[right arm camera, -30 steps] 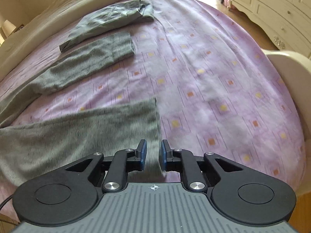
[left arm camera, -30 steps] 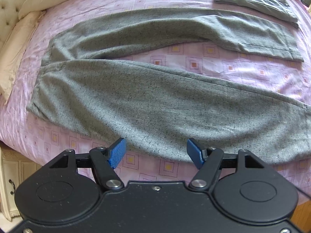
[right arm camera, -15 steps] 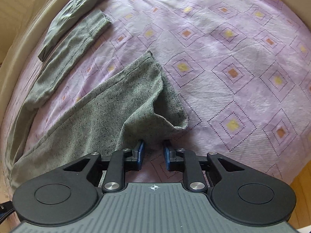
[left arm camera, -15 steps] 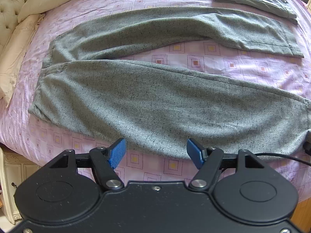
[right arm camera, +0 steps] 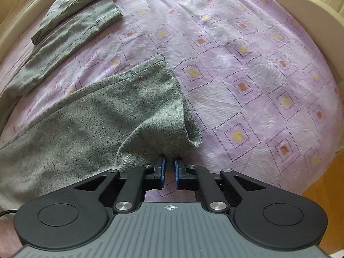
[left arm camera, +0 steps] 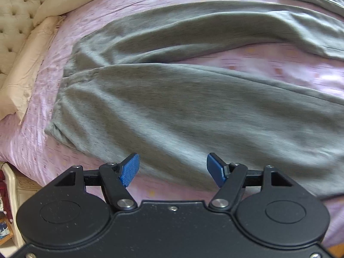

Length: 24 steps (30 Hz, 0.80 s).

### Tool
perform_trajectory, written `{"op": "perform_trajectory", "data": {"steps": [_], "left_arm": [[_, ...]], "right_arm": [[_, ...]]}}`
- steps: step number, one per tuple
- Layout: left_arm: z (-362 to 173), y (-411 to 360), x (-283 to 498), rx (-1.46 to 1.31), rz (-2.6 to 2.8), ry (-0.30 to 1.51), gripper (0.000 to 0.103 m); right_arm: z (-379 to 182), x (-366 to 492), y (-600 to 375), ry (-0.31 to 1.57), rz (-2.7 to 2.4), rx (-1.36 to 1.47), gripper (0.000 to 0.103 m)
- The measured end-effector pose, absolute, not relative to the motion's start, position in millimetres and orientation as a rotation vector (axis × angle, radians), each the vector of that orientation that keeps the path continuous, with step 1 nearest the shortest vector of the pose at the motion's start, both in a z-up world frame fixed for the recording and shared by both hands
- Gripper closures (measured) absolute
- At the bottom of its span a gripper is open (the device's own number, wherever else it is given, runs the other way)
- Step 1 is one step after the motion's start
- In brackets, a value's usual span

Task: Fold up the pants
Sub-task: 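Grasp the hem of one sweatpants leg with the right gripper, then lift the held hem with the right gripper and carry it toward the waistband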

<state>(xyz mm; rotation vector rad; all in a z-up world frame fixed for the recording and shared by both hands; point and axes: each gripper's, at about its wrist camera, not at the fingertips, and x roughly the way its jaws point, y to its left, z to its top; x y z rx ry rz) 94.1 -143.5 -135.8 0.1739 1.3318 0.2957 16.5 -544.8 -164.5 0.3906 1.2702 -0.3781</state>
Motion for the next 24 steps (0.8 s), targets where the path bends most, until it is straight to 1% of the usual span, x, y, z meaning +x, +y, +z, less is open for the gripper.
{"op": "perform_trajectory", "data": {"steps": [3,8,10,11,14,17,24], "left_arm": [[-155.6,-121.9,101.1,0.171,0.302,1.353,0.031],[-200.6,-89.1,102.9,0.198,0.317,1.513,0.031],[-214.1,-78.8,99.0,0.224,0.317,1.576,0.026],[-211.6,-74.4,97.2,0.209,0.303,1.562,0.025],[-199.1,-66.7,100.8,0.181,0.240,1.567,0.027],[-173.4,-61.5,113.3,0.168,0.204,1.490,0.027],[-110.1,-57.9,186.4,0.129,0.142,1.296,0.027]], "right_arm": [[-163.6,17.7,-543.5,1.271,-0.404,0.391,0.095],[-158.7,23.5,-538.3,1.297,-0.488,0.395,0.094],[-150.6,25.1,-533.9,1.297,-0.546,0.385,0.094],[-145.1,25.5,-531.3,1.289,-0.565,0.381,0.093],[-122.9,29.0,-519.3,1.241,-0.594,0.375,0.092],[-100.3,45.6,-496.7,1.166,-0.545,0.359,0.092],[-74.6,136.5,-444.8,1.046,-0.327,0.310,0.092]]}}
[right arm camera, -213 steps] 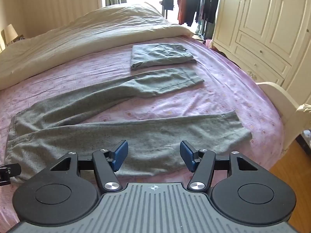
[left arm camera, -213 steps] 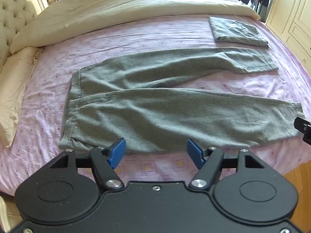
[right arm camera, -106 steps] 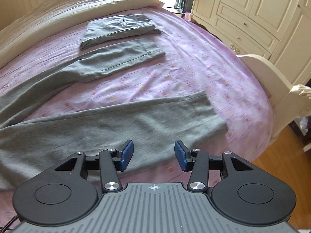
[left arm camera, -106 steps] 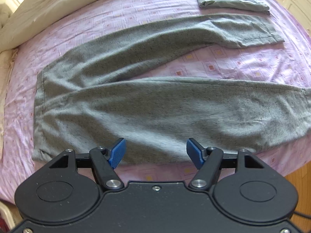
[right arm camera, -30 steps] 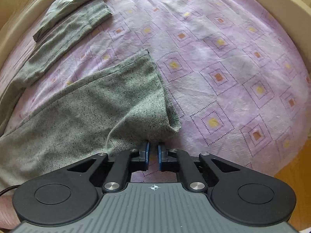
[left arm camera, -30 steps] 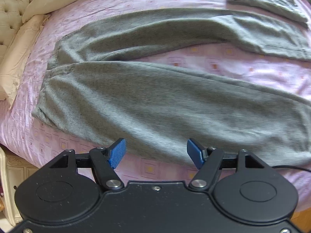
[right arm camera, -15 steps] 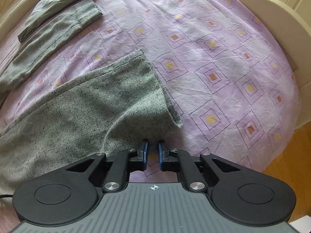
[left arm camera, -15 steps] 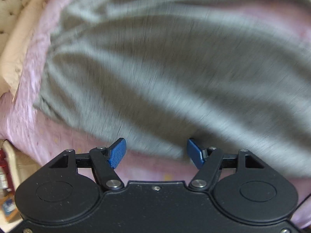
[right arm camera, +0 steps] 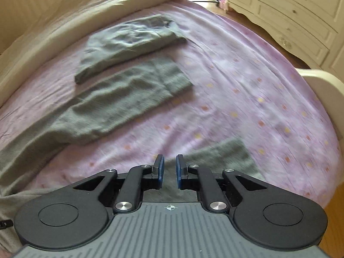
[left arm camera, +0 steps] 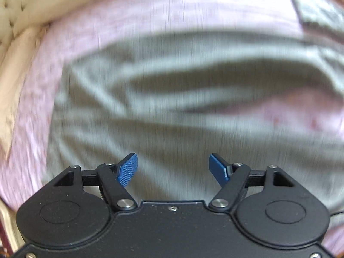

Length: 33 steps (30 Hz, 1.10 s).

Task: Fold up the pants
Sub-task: 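Lift the held hem with the right gripper and carry it toward the waistband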

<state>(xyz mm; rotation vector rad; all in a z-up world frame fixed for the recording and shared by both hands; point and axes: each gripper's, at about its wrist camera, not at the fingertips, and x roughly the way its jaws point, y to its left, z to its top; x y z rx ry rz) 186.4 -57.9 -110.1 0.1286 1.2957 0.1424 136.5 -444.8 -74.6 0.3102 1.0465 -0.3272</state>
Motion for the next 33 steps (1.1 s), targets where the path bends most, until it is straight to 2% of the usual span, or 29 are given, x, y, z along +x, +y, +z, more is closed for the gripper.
{"op": "perform_trajectory", "data": {"steps": [4,10,23,27,30,33], "left_arm": [[-89.4,-60.3,234.1,0.114,0.125,1.243,0.027],[-82.4,-65.1,278.6,0.095,0.169,1.200,0.027],[-122.7,-79.1,321.7,0.055,0.195,1.322,0.027],[-135.2,-77.7,342.4,0.033,0.181,1.341,0.027],[-141.1,-75.1,359.5,0.002,0.170,1.354,0.027],[-145.2,-74.2,377.1,-0.024,0.158,1.357,0.027]], "right_arm": [[-72.4,196.3,-425.5,0.975,-0.180,0.246,0.091],[-93.0,282.3,-401.7,1.000,0.071,-0.105,0.091],[-167.6,384.2,-378.0,1.086,0.497,-0.648,0.082],[-190.3,396.7,-375.4,1.115,0.647,-0.741,0.072],[-193.1,404.6,-378.1,1.113,0.745,-0.738,0.069],[-191.4,419.2,-382.4,1.217,0.773,-0.657,0.070]]}}
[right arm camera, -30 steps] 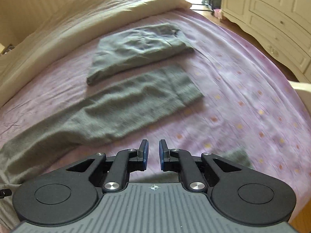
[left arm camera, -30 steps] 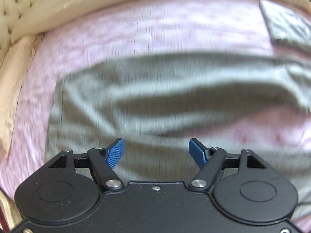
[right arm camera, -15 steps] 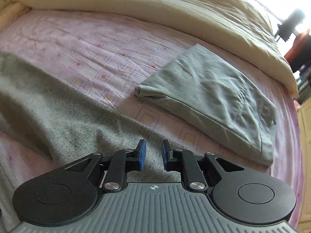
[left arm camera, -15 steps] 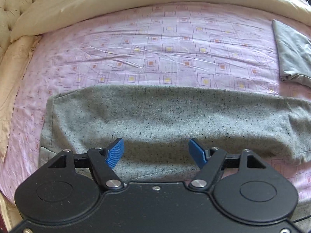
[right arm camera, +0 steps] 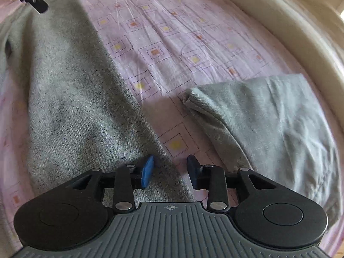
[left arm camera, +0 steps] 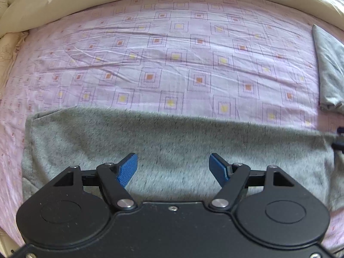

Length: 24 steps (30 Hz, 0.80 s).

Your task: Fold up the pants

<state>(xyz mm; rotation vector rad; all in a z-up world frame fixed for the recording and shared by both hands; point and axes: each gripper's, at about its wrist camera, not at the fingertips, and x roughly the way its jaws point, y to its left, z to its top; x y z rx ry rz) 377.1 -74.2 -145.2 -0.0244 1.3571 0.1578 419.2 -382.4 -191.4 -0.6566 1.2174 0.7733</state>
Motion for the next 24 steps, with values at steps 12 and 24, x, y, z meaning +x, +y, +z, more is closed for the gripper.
{"op": "perform_trajectory", "data": {"steps": [12,24], "left_arm": [[-162.7,-67.5,420.4,-0.218,0.113,1.417,0.027],[-193.5,-80.2,423.9,-0.174,0.176,1.504,0.028]], "right_arm": [[-153.5,349.9,-368.1,1.139,0.750,-0.626,0.099],[-146.1,273.8,-359.0,1.110,0.688,-0.584,0.098]]}}
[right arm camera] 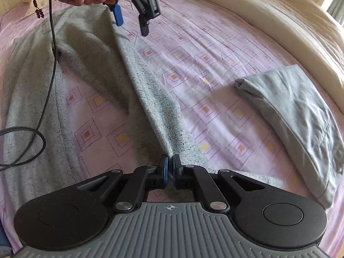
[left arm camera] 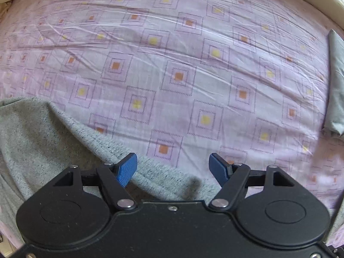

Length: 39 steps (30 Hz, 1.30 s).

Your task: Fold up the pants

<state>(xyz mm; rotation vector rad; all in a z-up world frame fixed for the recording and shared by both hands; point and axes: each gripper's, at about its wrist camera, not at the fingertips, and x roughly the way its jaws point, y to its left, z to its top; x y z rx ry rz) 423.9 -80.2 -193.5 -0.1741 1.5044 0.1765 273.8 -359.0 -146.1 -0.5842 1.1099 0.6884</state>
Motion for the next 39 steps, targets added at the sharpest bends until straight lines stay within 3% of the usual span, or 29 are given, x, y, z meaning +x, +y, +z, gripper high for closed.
{"op": "perform_trajectory", "data": {"steps": [6,13,14,15,17,28,33,39], "left_arm": [[-183.3,-66.1,398.7,-0.249,0.262,1.443,0.027],[-210.0,-56.0,405.9,-0.372,0.245,1.525,0.030],[-213.2,-56.4,407.8,-0.384,0.234,1.537,0.038],[-214.9,-57.1,408.7,-0.389,0.227,1.550,0.059],[-210.3,-57.3,405.1,-0.419,0.203,1.561,0.086],[-77.3,-52.6,293.6,-0.285,0.038,1.302,0.088],[-72.4,-44.5,222.6,-0.212,0.034,1.293,0.088],[-113.5,-35.4,155.4,-0.180,0.059,1.407,0.088]], "right_arm": [[-144.4,271.2,-365.0,1.099,0.642,-0.555,0.099],[-138.3,268.7,-364.8,1.090,0.630,-0.559,0.098],[-137.5,267.9,-364.2,1.088,0.626,-0.562,0.098],[-136.8,267.2,-363.6,1.085,0.621,-0.565,0.098],[-133.2,265.6,-362.6,1.083,0.603,-0.557,0.098],[-82.5,187.4,-356.0,1.008,0.552,-0.510,0.098],[-78.4,127.0,-333.4,1.025,0.550,-0.505,0.098],[-110.7,75.9,-308.4,1.132,0.503,-0.430,0.098]]}}
